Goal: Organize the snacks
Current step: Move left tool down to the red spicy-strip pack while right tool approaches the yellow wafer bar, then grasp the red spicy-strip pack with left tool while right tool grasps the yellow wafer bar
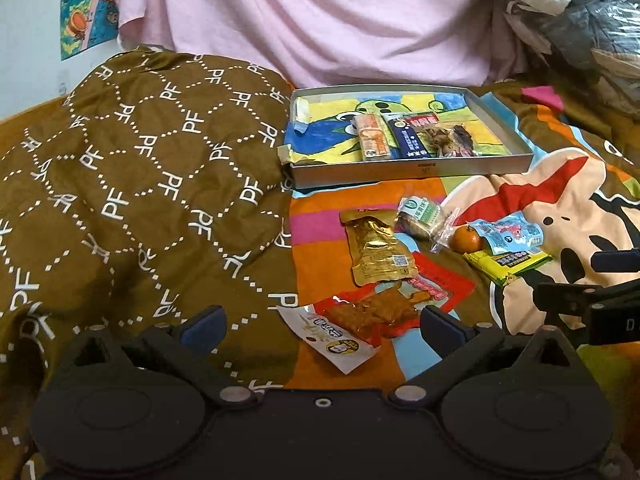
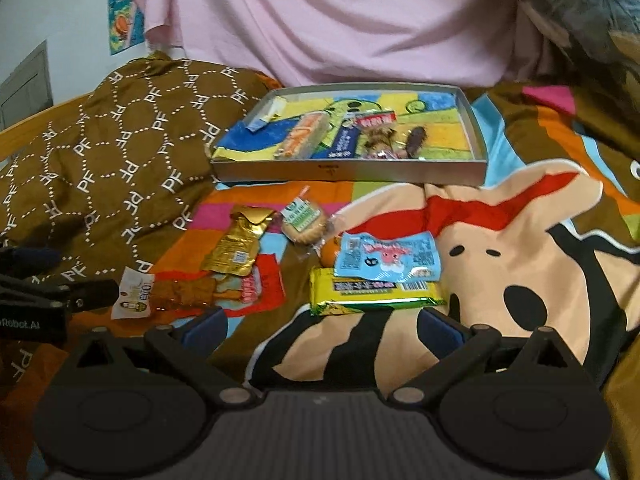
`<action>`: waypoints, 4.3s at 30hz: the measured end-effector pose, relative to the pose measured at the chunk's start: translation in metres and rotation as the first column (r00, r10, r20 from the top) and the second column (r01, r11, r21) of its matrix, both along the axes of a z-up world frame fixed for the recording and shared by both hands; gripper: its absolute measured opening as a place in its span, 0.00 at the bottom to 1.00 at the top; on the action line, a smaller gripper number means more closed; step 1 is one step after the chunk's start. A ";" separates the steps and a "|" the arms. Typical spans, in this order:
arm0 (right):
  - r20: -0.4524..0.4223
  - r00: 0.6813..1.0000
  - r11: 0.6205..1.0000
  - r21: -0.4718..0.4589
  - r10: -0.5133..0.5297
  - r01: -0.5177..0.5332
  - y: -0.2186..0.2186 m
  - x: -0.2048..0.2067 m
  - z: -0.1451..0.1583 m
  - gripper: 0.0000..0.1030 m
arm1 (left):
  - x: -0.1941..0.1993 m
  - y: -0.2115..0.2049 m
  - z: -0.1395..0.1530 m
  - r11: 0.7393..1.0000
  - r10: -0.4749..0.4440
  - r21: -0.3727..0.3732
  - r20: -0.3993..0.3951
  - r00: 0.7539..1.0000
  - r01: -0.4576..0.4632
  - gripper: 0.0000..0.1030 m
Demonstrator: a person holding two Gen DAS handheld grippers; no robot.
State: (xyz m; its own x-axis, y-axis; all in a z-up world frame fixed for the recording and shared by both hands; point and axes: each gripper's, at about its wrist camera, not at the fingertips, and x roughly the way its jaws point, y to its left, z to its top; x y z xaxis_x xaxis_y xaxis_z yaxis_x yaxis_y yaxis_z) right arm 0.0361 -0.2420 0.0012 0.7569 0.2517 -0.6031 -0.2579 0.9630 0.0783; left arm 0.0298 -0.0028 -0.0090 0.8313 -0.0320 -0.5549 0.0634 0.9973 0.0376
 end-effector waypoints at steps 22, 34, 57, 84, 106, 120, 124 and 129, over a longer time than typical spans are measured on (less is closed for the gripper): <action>-0.082 0.996 0.999 0.014 0.040 -0.039 -0.019 0.041 -0.013 1.00 | 0.086 -0.004 -0.024 0.987 -0.161 0.019 -0.047 0.986 0.162 0.99; -0.184 0.978 0.989 0.127 0.098 -0.075 -0.051 0.090 -0.018 1.00 | 0.110 0.038 -0.040 0.966 -0.121 -0.242 -0.118 0.986 0.090 0.99; -0.295 0.941 0.965 0.246 0.167 -0.094 -0.047 0.103 -0.033 1.00 | 0.111 0.022 -0.047 0.837 -0.474 -0.416 -0.223 0.852 0.357 0.96; -0.240 0.937 0.947 0.258 0.253 -0.190 -0.037 0.123 -0.042 1.00 | 0.108 -0.015 -0.053 0.936 -0.336 -0.185 -0.226 0.914 0.298 0.87; -0.216 0.936 0.955 0.161 0.279 -0.248 -0.010 0.080 -0.042 0.92 | 0.105 -0.009 -0.046 0.925 -0.364 -0.210 -0.248 0.898 0.317 0.64; -0.146 0.959 0.966 -0.056 0.242 -0.252 0.017 0.065 -0.044 0.59 | 0.104 -0.010 -0.046 0.926 -0.365 -0.199 -0.252 0.896 0.321 0.64; -0.215 0.953 0.976 0.006 0.214 -0.218 0.008 0.056 -0.042 0.58 | 0.104 -0.010 -0.046 0.925 -0.369 -0.197 -0.256 0.893 0.326 0.65; -0.235 0.941 0.969 0.010 0.243 -0.248 0.004 0.027 -0.041 0.62 | 0.105 -0.011 -0.046 0.921 -0.381 -0.196 -0.261 0.887 0.338 0.69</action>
State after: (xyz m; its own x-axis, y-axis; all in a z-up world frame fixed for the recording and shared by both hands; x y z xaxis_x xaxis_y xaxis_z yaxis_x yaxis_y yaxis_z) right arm 0.0627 -0.2375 -0.0402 0.5110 0.3984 -0.7617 -0.4634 0.8740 0.1462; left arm 0.1349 -0.0143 -0.0550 0.5520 -0.3940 -0.7349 0.4050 0.8971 -0.1767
